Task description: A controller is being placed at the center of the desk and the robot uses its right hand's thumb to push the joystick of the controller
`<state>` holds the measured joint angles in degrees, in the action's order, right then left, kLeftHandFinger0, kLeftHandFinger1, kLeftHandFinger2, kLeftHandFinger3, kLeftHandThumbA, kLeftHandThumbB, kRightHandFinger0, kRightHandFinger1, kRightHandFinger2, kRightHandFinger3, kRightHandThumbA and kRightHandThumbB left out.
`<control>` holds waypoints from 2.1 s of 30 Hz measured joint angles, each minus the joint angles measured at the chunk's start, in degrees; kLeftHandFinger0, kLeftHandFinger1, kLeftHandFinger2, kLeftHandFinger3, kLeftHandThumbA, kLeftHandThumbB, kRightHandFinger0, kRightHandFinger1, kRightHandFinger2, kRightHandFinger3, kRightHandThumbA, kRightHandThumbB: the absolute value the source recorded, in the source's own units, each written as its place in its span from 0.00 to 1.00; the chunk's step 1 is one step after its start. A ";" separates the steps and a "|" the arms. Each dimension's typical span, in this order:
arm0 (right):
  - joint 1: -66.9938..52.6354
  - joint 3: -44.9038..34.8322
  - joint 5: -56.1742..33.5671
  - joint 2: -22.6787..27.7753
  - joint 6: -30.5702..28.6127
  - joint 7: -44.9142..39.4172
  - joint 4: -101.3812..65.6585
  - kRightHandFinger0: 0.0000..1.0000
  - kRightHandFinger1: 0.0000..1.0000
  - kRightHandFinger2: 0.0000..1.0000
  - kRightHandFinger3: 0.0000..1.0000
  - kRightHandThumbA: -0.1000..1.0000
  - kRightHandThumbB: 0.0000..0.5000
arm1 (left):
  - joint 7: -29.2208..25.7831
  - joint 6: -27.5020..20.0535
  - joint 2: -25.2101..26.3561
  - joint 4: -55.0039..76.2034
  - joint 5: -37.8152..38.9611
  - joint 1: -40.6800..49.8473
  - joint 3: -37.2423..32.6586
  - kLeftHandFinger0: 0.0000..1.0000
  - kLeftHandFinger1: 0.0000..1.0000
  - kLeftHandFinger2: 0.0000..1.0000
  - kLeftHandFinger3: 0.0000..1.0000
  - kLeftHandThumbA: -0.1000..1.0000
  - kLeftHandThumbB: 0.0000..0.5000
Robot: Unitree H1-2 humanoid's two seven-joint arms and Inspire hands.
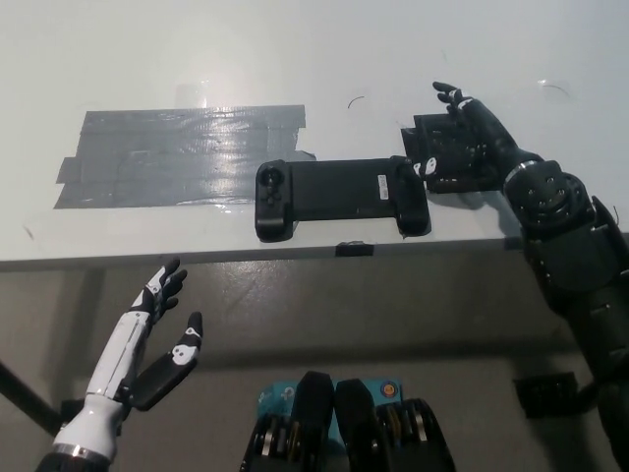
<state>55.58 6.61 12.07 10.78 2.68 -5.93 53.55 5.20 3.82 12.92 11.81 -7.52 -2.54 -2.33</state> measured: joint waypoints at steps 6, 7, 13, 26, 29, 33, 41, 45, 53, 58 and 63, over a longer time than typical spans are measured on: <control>1.17 -0.29 -0.10 -0.25 0.01 0.03 1.18 1.00 1.00 1.00 1.00 1.00 0.84 | 0.00 0.00 0.00 0.00 -0.01 -0.19 0.01 1.00 1.00 1.00 1.00 0.47 0.13; 1.48 -0.39 -0.12 -0.31 0.02 0.03 1.54 1.00 1.00 1.00 1.00 1.00 0.86 | 0.00 0.00 0.00 -0.02 0.03 -0.20 0.03 1.00 1.00 1.00 1.00 0.47 0.13; 4.28 -0.68 -0.14 -0.58 -0.15 0.66 5.76 1.00 1.00 1.00 1.00 1.00 0.84 | 0.00 0.00 0.01 -0.07 0.05 -0.55 0.06 1.00 1.00 1.00 1.00 0.47 0.14; 7.15 -1.89 -0.34 -0.64 -2.71 2.36 16.56 1.00 1.00 1.00 1.00 1.00 0.87 | 0.01 0.03 0.09 -0.07 0.06 -1.05 0.16 1.00 1.00 1.00 1.00 0.47 0.12; 7.16 -2.19 -0.43 -0.64 -2.82 2.49 17.01 1.00 1.00 1.00 1.00 1.00 0.88 | 0.02 0.03 0.11 -0.07 0.08 -1.27 0.16 1.00 1.00 1.00 1.00 0.48 0.15; 7.14 -2.29 -0.55 -0.64 -3.30 2.52 17.20 1.00 1.00 1.00 1.00 1.00 0.84 | 0.02 0.03 0.14 -0.07 0.11 -1.60 0.16 1.00 1.00 1.00 1.00 0.50 0.15; 7.15 -2.82 -1.50 -0.65 -4.48 2.49 15.80 1.00 1.00 1.00 1.00 1.00 0.96 | 0.03 0.08 0.16 -0.06 0.19 -1.88 0.19 1.00 1.00 1.00 1.00 0.50 0.16; 7.11 -3.41 -2.35 -0.66 -4.62 2.43 11.63 1.00 1.00 1.00 1.00 1.00 0.94 | 0.03 0.08 0.20 -0.06 0.29 -1.95 0.20 1.00 1.00 1.00 1.00 0.50 0.15; 6.53 -4.51 -3.74 -0.66 -3.02 1.92 -3.62 1.00 1.00 1.00 1.00 1.00 0.94 | 0.04 0.14 0.40 -0.06 0.35 -1.99 0.20 1.00 1.00 1.00 1.00 0.50 0.15; 4.62 -4.57 -4.40 -1.04 -0.83 1.63 -12.13 1.00 1.00 1.00 1.00 1.00 0.95 | 0.04 0.17 0.46 -0.06 0.41 -2.12 0.20 1.00 1.00 1.00 1.00 0.50 0.14; 2.83 -4.47 -4.81 -1.84 0.09 1.40 -13.47 1.00 1.00 1.00 1.00 1.00 1.00 | 0.04 0.17 0.48 -0.06 0.43 -2.31 0.21 1.00 1.00 1.00 1.00 0.49 0.15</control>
<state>58.41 2.14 7.25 8.94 2.77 -4.54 40.08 5.24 3.99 13.39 11.75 -7.09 -4.85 -2.11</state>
